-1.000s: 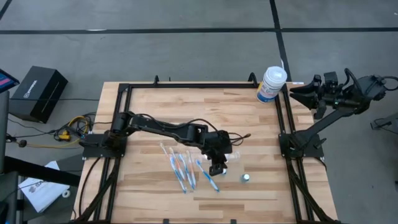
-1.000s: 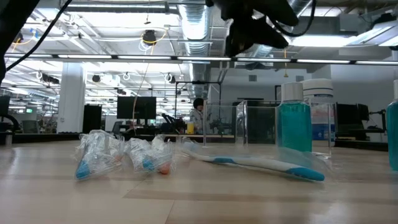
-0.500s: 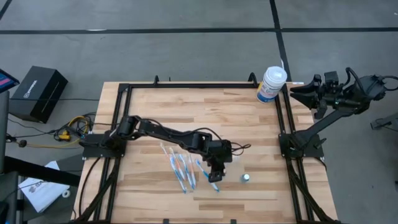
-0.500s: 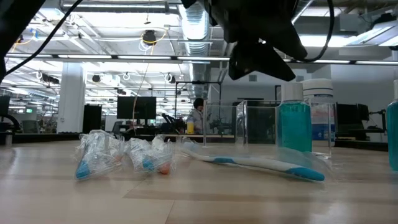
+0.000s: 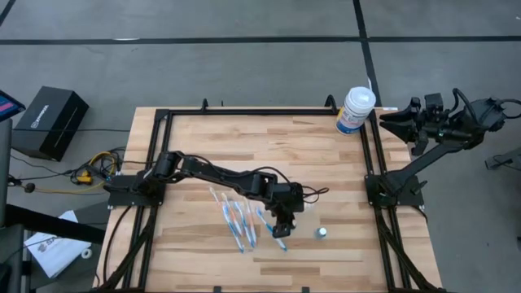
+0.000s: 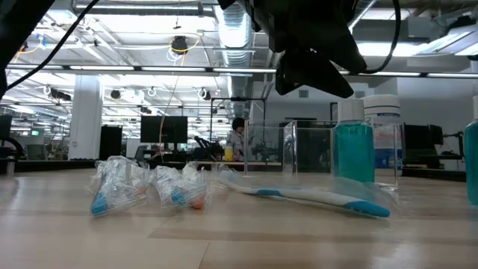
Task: Pick & Place toothbrushing station
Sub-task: Put the left blue mouthwash into the transparent organizer
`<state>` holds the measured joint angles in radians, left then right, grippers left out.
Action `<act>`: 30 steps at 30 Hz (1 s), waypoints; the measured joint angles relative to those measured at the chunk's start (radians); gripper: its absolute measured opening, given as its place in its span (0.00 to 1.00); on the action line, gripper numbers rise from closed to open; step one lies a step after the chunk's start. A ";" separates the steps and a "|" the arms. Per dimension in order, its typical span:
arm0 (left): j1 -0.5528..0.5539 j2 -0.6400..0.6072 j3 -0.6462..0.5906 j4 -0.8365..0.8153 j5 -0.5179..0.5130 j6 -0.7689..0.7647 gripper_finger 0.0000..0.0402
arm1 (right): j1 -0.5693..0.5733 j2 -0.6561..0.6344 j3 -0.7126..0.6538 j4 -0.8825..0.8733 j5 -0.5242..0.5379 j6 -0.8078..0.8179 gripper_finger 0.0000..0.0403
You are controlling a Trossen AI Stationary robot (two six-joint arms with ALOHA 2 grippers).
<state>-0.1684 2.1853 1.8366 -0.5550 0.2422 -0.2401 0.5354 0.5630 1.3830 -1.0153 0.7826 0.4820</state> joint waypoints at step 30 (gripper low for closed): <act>-0.004 0.032 0.002 -0.003 -0.007 0.026 0.40 | 0.000 0.001 0.000 0.001 -0.023 -0.011 0.32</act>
<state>-0.1721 2.2172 1.8382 -0.5579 0.2356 -0.2138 0.5350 0.5636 1.3830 -1.0144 0.7593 0.4706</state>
